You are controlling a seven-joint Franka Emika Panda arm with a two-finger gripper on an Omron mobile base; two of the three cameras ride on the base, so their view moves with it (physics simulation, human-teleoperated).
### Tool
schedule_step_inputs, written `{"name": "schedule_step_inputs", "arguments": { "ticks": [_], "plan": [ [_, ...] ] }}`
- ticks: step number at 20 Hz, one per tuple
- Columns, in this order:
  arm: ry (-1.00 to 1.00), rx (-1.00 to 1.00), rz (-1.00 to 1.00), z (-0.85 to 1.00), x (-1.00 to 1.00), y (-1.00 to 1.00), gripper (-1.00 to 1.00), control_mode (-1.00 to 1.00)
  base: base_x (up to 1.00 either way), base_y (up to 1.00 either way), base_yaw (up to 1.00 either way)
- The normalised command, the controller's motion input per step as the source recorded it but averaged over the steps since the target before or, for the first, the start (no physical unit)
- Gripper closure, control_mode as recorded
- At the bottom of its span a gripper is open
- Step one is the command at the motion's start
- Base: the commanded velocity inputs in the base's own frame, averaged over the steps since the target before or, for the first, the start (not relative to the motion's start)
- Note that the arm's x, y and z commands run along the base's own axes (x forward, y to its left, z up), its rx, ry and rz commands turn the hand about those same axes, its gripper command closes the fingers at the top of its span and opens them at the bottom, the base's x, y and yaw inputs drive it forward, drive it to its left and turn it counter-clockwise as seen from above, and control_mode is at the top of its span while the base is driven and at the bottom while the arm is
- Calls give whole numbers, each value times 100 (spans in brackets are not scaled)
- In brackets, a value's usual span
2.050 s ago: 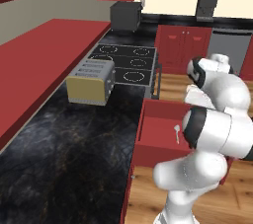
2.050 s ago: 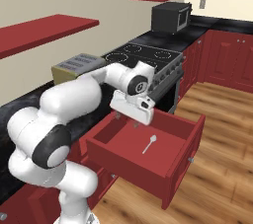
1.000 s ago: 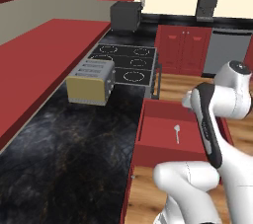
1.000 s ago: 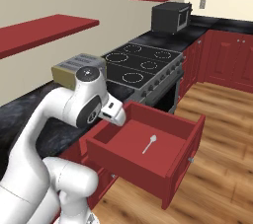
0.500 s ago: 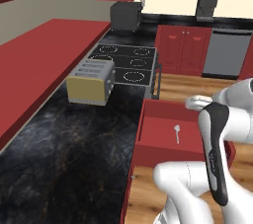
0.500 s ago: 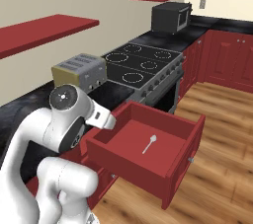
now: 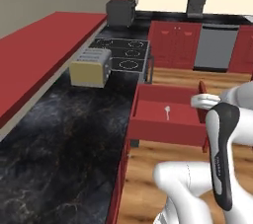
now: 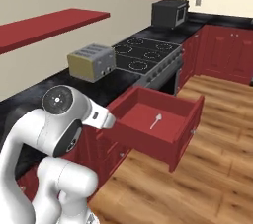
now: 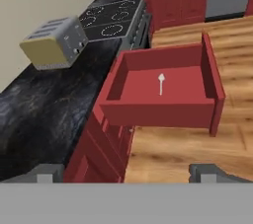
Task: Pick up the metallic utensils from the counter and place them in the open drawer. Make sure not to pick up any wooden utensils.
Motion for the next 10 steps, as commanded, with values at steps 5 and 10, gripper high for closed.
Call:
{"name": "schedule_step_inputs", "arguments": {
  "ticks": [5,10],
  "plan": [
    [0,0,0,0,0,0,-100,100,-95,-90,-12],
    [0,0,0,0,0,0,-100,100,-100,-94,-22]
  ]
}}
